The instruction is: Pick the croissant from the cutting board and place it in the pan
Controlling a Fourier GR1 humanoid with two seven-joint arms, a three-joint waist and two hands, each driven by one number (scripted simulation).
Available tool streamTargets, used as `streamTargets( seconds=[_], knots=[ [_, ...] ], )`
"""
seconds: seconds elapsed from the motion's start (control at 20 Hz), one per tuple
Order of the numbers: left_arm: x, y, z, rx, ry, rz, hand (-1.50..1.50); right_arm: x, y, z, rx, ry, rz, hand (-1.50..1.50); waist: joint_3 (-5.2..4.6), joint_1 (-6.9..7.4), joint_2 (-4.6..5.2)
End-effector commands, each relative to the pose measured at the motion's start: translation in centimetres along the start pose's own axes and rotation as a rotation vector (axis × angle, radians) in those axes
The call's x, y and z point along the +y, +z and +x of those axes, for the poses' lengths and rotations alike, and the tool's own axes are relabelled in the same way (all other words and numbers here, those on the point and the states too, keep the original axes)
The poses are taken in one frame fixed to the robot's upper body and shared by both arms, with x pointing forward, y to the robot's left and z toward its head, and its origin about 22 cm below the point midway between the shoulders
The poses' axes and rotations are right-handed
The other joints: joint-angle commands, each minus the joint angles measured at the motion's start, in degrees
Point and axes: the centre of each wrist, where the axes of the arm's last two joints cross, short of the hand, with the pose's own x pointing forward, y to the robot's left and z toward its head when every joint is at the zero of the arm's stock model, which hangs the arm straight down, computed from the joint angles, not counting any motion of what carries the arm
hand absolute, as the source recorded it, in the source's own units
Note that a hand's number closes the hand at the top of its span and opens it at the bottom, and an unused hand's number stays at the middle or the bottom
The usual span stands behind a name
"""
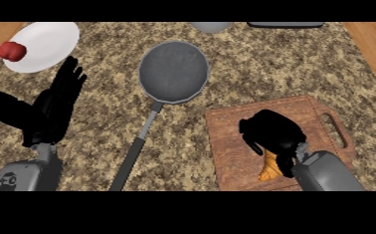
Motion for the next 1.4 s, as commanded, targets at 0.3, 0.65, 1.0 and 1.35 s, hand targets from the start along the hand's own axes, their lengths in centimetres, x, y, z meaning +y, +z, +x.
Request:
streamTargets(
  seconds=[0.3,0.65,1.0,1.35],
  knots=[
    [-0.7,-0.3,0.2,-0.008,0.002,-0.030,0.00,-3.1,-5.0,4.0,0.478,-0.257,-0.188,1.50,0.19,1.67,0.65],
    [-1.8,-0.6,0.1,-0.002,-0.013,-0.084,0.00,-11.3,-5.1,6.0,0.847,-0.105,-0.528,1.50,-0.12,6.03,0.13],
    [-3.9,-1.2,0.6,-0.004,-0.006,-0.177,0.00,-18.5,-5.7,9.5,1.116,-0.027,-0.758,1.50,-0.12,10.36,1.10],
    [-5.3,-2.1,2.2,-0.055,-0.017,-0.203,0.00,-22.9,-6.9,9.8,1.310,-0.098,-0.858,1.50,0.06,11.91,2.16]
  ],
)
